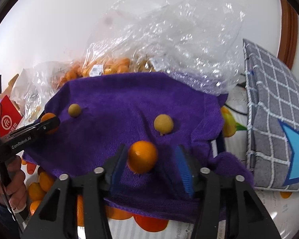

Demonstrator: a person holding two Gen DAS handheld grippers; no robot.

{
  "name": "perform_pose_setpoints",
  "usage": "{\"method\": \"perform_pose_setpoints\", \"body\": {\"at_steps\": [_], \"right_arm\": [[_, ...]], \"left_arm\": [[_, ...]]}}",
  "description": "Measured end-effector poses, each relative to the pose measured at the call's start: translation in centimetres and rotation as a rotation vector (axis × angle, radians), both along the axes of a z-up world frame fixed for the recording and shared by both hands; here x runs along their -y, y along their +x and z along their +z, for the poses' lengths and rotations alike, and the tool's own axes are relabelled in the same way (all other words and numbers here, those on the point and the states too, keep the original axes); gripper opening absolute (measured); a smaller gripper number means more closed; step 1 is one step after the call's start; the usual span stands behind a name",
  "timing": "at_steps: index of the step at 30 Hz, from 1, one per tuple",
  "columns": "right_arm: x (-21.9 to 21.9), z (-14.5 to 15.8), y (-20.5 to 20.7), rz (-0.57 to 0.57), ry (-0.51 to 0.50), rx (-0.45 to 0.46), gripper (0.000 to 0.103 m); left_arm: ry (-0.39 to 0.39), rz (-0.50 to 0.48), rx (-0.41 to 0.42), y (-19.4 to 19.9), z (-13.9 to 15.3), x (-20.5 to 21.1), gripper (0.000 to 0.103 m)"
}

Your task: Organize fruits

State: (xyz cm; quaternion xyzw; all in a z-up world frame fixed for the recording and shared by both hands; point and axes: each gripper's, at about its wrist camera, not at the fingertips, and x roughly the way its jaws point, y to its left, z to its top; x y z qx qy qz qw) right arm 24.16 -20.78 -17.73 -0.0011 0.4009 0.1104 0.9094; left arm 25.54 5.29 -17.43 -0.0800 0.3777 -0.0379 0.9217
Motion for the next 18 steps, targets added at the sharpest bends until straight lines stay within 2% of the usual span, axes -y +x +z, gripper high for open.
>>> {"method": "perform_pose_setpoints", "body": {"at_steps": [1, 3, 5, 12, 15, 18], "right_arm": [[0.0, 0.3, -0.1, -0.003, -0.002, 0.01, 0.056], [0.3, 1.0, -0.4, -0.014, 0.011, 0.039, 0.064], [0.7, 1.5, -0.7, -0.023, 0.034, 0.062, 0.068], [2.4, 2.7, -1.3, -0.061, 0.123, 0.103, 0.067], [2.7, 3.7, -1.8, -0.087, 0.106, 0.145, 0.066], [3.0, 4.9, -2.5, -0.144, 0.088, 0.198, 0.068]], "left_arm": [[-0.007, 0.001, 0.022, -0.2, 0.3, 0.0, 0.036], [-0.006, 0.005, 0.063, -0.7, 0.8, 0.0, 0.045], [-0.014, 0.007, 0.096, -1.1, 1.2, -0.1, 0.047], [-0.041, 0.024, 0.144, -1.6, 1.6, -0.7, 0.049], [-0.054, 0.028, 0.17, -2.0, 2.0, -1.0, 0.049], [-0.035, 0.039, 0.199, -2.7, 2.2, -1.1, 0.052]]}}
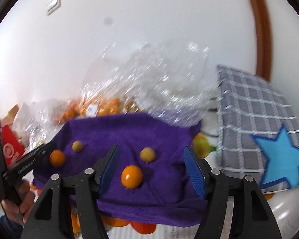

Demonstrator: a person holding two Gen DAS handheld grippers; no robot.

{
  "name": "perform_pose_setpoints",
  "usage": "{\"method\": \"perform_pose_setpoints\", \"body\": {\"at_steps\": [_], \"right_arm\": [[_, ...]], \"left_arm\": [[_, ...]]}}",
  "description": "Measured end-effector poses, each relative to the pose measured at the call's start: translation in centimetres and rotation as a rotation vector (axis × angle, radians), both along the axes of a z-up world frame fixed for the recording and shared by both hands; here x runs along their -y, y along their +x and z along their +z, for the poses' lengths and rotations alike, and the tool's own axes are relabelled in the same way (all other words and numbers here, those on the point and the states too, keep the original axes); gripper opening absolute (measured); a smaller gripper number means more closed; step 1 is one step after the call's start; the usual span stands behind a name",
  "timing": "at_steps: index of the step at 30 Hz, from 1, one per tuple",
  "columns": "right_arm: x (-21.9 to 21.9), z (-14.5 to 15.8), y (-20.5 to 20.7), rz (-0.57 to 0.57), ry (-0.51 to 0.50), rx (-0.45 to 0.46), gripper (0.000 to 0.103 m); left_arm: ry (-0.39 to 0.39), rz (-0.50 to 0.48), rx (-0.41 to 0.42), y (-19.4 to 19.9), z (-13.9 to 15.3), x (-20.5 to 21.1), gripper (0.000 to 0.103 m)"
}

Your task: Organize fruits

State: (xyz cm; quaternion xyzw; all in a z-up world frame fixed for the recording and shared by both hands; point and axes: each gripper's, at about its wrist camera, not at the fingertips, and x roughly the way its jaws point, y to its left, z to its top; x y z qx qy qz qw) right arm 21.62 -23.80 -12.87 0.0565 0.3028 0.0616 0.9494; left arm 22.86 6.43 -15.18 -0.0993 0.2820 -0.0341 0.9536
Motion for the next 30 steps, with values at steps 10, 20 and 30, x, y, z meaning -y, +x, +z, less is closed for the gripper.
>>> {"method": "perform_pose_setpoints", "body": {"at_steps": [10, 20, 30], "right_arm": [[-0.7, 0.1, -2.6, 0.133, 0.011, -0.028, 0.066], [-4.0, -2.9, -6.1, 0.283, 0.006, -0.112, 0.05], [-5.6, -4.8, -6.2, 0.339, 0.056, -0.196, 0.05]], "left_arm": [[0.035, 0.099, 0.103, -5.5, 1.4, -1.5, 0.058], [-0.018, 0.156, 0.043, -10.1, 0.2, -3.9, 0.058], [-0.003, 0.077, 0.039, -11.7, 0.2, -3.1, 0.058]]}}
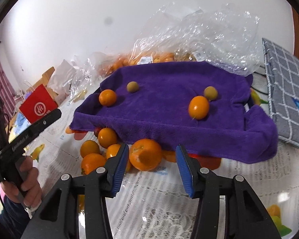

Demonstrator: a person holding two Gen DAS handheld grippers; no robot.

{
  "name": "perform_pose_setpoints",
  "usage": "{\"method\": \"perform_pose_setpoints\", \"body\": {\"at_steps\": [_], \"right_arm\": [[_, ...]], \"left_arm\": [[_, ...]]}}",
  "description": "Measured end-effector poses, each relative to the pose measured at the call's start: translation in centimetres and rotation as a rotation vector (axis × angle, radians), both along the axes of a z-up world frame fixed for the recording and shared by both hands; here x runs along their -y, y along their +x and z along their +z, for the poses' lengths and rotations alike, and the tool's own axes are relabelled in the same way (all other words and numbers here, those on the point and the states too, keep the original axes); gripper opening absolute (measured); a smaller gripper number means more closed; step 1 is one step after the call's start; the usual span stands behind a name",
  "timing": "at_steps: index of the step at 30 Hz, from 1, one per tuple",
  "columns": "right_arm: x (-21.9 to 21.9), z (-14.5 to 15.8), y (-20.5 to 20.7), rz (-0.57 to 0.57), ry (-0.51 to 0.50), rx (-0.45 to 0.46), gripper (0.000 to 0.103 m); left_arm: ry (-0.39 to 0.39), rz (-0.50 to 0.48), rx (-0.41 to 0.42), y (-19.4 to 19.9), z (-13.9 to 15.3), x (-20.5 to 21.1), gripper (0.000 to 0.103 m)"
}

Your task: Organize fruits

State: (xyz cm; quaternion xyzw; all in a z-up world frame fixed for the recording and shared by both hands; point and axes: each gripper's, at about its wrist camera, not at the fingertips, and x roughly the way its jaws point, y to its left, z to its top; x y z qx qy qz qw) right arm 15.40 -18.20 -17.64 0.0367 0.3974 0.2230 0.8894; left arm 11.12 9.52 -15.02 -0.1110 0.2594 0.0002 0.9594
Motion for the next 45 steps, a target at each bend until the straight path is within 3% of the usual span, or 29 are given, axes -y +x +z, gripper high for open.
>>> {"method": "perform_pose_setpoints", "body": {"at_steps": [7, 11, 16, 18, 27, 32, 39, 45], "right_arm": [[0.3, -1.4, 2.0, -0.024, 0.09, -0.123, 0.05], [-0.1, -2.0, 2.5, -0.035, 0.099, -0.164, 0.05], [-0.8, -2.2, 2.6, -0.037, 0.073, -0.159, 0.048], [-0.6, -2.4, 2.7, -0.032, 0.096, -0.175, 0.041], [1.7, -1.2, 1.5, -0.078, 0.1, -0.119, 0.04], [4.6, 0.4, -0.3, -0.137, 0.029, -0.008, 0.04], [7.0, -1.6, -0.2, -0.162, -0.063, -0.05, 0.04], [5.8, -2.4, -0.1, -0.15, -0.164, -0.057, 0.042]], "left_arm": [[-0.07, -0.042, -0.037, 0.3, -0.6, -0.4, 0.057], [-0.048, -0.085, -0.045, 0.2, -0.7, 0.6, 0.057], [-0.013, -0.136, -0.054, 0.2, -0.7, 1.7, 0.057], [-0.016, -0.139, -0.067, 0.4, -0.8, 1.6, 0.057], [-0.051, -0.079, -0.109, 1.0, -1.3, 0.1, 0.058], [-0.06, -0.067, -0.121, 1.1, -1.4, -0.4, 0.058], [-0.149, -0.046, -0.16, 1.6, -2.0, -2.1, 0.061], [-0.239, -0.024, -0.174, 1.8, -2.3, -3.8, 0.062]]}}
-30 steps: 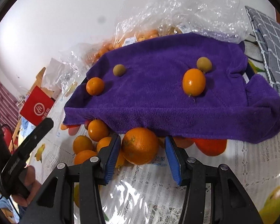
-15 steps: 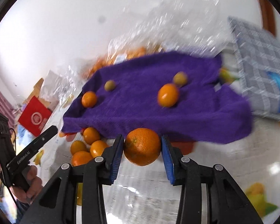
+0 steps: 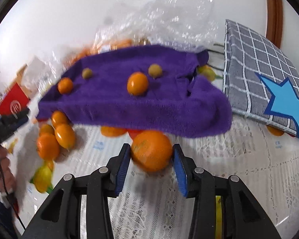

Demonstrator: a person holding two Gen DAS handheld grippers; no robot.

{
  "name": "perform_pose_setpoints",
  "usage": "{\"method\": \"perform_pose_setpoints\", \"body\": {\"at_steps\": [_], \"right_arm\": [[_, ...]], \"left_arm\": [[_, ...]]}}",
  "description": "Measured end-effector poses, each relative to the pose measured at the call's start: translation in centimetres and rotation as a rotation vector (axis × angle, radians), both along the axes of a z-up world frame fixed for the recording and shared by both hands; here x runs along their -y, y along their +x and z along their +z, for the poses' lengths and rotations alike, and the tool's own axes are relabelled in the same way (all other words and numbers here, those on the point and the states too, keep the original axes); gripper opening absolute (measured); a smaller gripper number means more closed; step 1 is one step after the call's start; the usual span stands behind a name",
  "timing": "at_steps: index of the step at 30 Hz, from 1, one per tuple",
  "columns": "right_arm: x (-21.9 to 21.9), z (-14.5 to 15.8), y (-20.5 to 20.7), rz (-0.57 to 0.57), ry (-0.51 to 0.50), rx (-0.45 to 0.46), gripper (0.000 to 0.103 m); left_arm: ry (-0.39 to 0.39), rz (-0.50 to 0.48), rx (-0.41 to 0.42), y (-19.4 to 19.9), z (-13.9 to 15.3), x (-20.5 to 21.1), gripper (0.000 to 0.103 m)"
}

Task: Organize fruits
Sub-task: 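Lift the held orange off the bed with the left gripper while the right gripper lifts its orange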

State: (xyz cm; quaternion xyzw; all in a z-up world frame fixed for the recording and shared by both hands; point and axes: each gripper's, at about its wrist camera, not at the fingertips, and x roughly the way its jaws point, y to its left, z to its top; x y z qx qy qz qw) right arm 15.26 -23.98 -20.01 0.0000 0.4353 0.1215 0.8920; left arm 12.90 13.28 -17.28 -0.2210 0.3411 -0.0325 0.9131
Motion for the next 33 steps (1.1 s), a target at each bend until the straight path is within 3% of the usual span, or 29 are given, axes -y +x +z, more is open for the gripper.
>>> {"method": "perform_pose_setpoints", "body": {"at_steps": [4, 13, 21, 25, 33], "right_arm": [[-0.6, 0.0, -0.3, 0.007, -0.043, 0.025, 0.042], [1.5, 1.3, -1.1, -0.053, 0.023, 0.088, 0.042], [2.5, 1.6, -0.8, -0.105, 0.04, 0.096, 0.042], [2.1, 1.1, -0.5, -0.092, 0.033, 0.071, 0.042], [0.9, 1.4, -1.5, -0.062, -0.011, 0.106, 0.042]], "left_arm": [[-0.042, -0.003, -0.014, 0.3, -0.3, -0.5, 0.062], [-0.025, -0.042, -0.054, 0.8, -0.7, 0.5, 0.062], [0.066, -0.115, -0.075, 1.1, -1.2, 3.1, 0.06], [0.118, -0.185, -0.059, 1.0, -1.0, 4.9, 0.052], [0.048, -0.284, -0.057, 1.0, -1.1, 6.2, 0.052]]}}
